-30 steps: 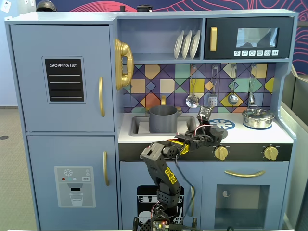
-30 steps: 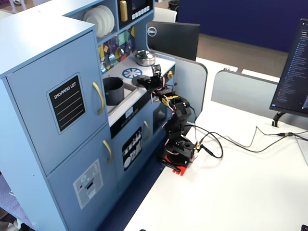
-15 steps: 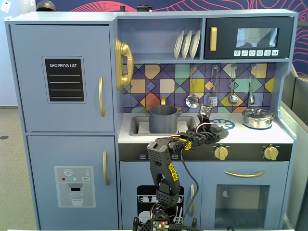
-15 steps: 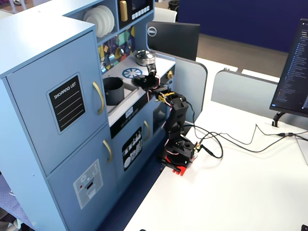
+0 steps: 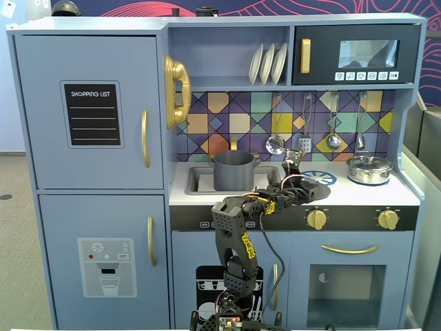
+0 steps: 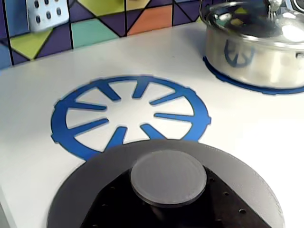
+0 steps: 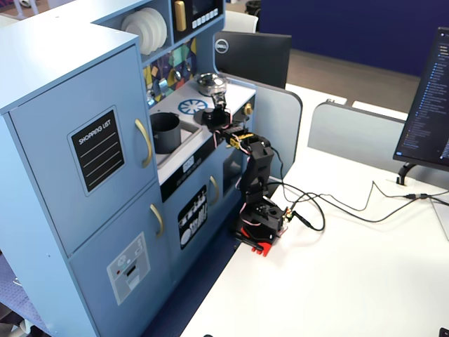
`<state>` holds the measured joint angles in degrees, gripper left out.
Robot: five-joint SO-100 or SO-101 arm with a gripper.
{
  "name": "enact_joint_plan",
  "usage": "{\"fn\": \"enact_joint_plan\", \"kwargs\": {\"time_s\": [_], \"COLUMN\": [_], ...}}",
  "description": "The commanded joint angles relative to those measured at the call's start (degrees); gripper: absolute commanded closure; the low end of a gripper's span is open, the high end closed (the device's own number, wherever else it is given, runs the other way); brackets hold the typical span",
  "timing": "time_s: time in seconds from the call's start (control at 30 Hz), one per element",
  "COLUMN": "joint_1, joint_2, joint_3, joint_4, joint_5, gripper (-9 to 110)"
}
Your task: Pick up the lid from the counter and put it on the gray recipient
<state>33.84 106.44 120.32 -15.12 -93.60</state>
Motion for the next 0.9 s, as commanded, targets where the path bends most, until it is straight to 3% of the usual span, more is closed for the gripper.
{"fn": "enact_joint_plan", "kwargs": {"time_s": [0.0, 0.23, 0.5, 0.87], "joint_1": [-1.85, -6.59, -20.30, -31.20], "joint_2": [5.98, 14.94, 23.73, 25.31], "joint_3": [-7.03, -17.31, -21.27, -16.35], "joint_4": [2.46, 16.44, 28.21, 28.48], "joint_5": [1.23, 2.02, 0.44, -4.39], "gripper": [102, 102, 102, 102]}}
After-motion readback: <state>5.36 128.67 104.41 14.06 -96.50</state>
